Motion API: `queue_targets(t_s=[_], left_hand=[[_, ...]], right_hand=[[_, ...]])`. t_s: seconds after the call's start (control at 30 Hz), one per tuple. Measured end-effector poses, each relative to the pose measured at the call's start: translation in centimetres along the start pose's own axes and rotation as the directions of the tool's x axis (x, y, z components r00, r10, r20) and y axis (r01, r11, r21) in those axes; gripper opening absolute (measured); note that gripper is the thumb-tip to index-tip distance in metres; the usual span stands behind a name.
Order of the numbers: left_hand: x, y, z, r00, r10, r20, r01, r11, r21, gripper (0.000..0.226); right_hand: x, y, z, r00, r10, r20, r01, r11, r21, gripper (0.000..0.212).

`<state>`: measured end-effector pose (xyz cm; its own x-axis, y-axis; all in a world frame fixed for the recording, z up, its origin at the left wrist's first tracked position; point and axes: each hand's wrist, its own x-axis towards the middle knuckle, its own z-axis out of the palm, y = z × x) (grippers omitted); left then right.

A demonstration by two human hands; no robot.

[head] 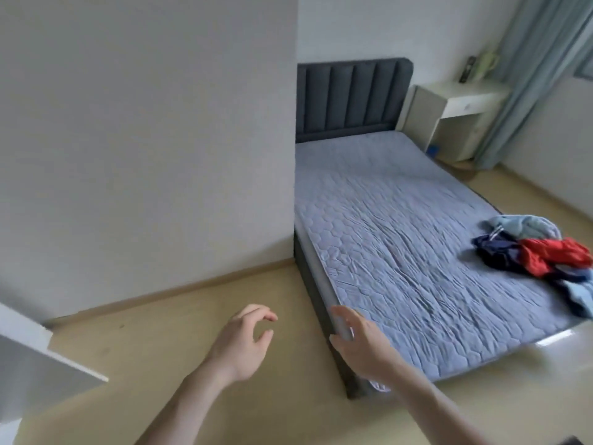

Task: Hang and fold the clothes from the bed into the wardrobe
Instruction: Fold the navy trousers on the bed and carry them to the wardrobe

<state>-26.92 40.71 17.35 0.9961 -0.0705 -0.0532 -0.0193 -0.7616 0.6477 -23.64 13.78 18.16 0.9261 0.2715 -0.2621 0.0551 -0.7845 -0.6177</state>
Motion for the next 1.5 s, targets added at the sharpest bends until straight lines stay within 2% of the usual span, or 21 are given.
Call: queue_targets(t_s=[0.33, 0.63, 1.0, 1.23, 1.4, 1.5], left_hand=[[12.1, 14.2, 10.6, 0.974, 0.148, 0.171, -0.151, 0.989, 0.001, 0.018], [25.3, 21.1, 20.1, 0.958, 0.186, 0.217, -0.18, 0.982, -0.048, 0.02], [41.5, 33.0, 29.2, 0.919, 0.177, 0.351, -0.194, 0.981, 0.012, 0.02], [50.9, 40.3, 36.9, 0.901, 0.149, 0.407, -0.2, 0.976, 0.084, 0.019], [56.9, 45.1, 44.5, 0.917, 0.076, 0.392, -0.129, 0.985, 0.111, 0.021], [60.4, 47.9, 51.0, 0.927, -0.034, 0.372, -0.014, 0.992, 0.124, 0.019]], right_hand=[[-1.8, 14.9, -11.8, 0.977, 0.173, -0.123, -0.161, 0.981, 0.105, 0.051], [3.5, 27.1, -22.9, 0.951, 0.268, -0.154, -0.262, 0.963, 0.057, 0.052], [10.4, 41.8, -35.4, 0.907, 0.389, -0.162, -0.378, 0.921, 0.093, 0.049], [15.9, 54.7, -43.3, 0.884, 0.438, -0.16, -0.429, 0.899, 0.088, 0.047], [20.9, 66.5, -48.5, 0.896, 0.427, -0.118, -0.424, 0.904, 0.053, 0.049], [24.9, 74.6, -52.5, 0.913, 0.402, -0.064, -0.4, 0.916, 0.034, 0.049]])
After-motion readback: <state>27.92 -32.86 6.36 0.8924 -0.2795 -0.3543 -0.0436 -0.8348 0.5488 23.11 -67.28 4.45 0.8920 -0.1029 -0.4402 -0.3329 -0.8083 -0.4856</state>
